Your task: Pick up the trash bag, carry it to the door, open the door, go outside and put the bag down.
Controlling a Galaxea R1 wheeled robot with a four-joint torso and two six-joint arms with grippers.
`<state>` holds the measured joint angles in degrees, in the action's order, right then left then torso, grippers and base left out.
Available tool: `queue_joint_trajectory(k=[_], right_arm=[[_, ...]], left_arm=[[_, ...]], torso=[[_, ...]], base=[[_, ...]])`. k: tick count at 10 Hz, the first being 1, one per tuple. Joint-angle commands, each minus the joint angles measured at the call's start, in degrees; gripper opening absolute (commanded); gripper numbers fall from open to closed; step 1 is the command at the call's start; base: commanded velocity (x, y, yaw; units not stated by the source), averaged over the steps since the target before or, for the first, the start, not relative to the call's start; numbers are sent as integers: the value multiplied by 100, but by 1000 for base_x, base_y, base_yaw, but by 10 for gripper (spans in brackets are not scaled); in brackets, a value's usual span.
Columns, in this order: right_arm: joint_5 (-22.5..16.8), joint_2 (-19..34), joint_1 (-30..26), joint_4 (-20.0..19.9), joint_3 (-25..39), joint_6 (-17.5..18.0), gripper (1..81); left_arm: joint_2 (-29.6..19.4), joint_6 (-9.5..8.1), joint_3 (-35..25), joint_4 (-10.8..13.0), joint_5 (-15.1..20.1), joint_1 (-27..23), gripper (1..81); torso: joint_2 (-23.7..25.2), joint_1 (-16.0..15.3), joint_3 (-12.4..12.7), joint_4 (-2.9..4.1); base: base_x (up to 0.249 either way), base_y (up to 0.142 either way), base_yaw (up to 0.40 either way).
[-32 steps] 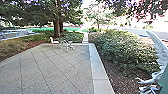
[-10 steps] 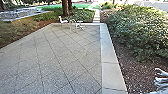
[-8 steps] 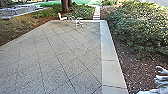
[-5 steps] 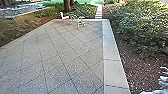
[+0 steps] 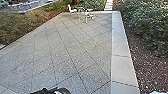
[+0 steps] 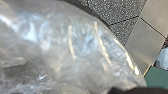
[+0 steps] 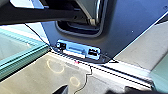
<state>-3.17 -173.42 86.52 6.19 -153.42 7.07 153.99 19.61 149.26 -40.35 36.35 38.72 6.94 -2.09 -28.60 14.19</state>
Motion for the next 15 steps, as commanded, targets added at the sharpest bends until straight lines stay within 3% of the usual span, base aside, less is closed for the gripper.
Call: queue_joint_trajectory(k=[1, 2, 4, 5, 7, 8, 9, 11, 12, 13, 14, 15], right_arm=[[-465, -195, -7, 40, 129, -65, 811], [-465, -195, 11, 49, 129, -65, 811], [-465, -186, 37, 31, 129, -57, 811], [-465, -186, 37, 22, 129, -57, 811], [-465, -186, 28, 5, 129, -39, 811], [-456, -195, 20, 14, 129, -22, 811], [-457, -186, 11, 14, 129, -22, 811], [-465, -204, -42, 14, 129, -22, 811], [-465, -204, -59, 14, 146, -22, 811], [-465, -204, -59, 14, 155, -22, 811], [-456, -204, -59, 14, 155, -22, 811], [-448, -204, -68, 14, 155, -22, 811]], left_arm=[[-202, -62, 419, -105, 881, -1114, 10], [-184, -133, 463, -87, 1023, -1308, 10], [-193, -186, 481, -87, 1180, -1494, 10], [-184, -186, 481, -79, 1190, -1503, 811], [-175, -177, 481, -69, 1181, -1337, 811], [-96, -125, 481, -52, 1208, -995, 811], [62, -10, 473, 115, 1155, -441, 811], [605, 147, 516, 684, 173, 604, 811], [686, 165, 516, 774, 135, 912, 811], [730, 244, 490, 783, 135, 1159, 811], [782, 401, 499, 783, 118, 1466, 811], [870, 691, 525, 801, -21, 1783, 811]], torso=[[0, 0, 2, -6], [0, -2, -33, 46], [-2, -4, -50, 55], [-2, -4, -53, 55], [-2, -6, -54, 55], [-5, -6, -54, 55], [-5, -6, 356, 55], [-5, -6, 593, 55], [-5, -9, 693, 55], [-5, -9, 856, -238], [-5, -4, 983, -351], [-5, -4, 1105, -429]], base=[[0, 0, 0], [0, 0, 0], [0, 0, 0], [0, 0, 0], [0, 0, 0], [0, 0, 0], [0, 0, 0], [0, 0, 0], [0, 0, 0], [0, 0, 0], [0, 0, 0], [0, 0, 0]])
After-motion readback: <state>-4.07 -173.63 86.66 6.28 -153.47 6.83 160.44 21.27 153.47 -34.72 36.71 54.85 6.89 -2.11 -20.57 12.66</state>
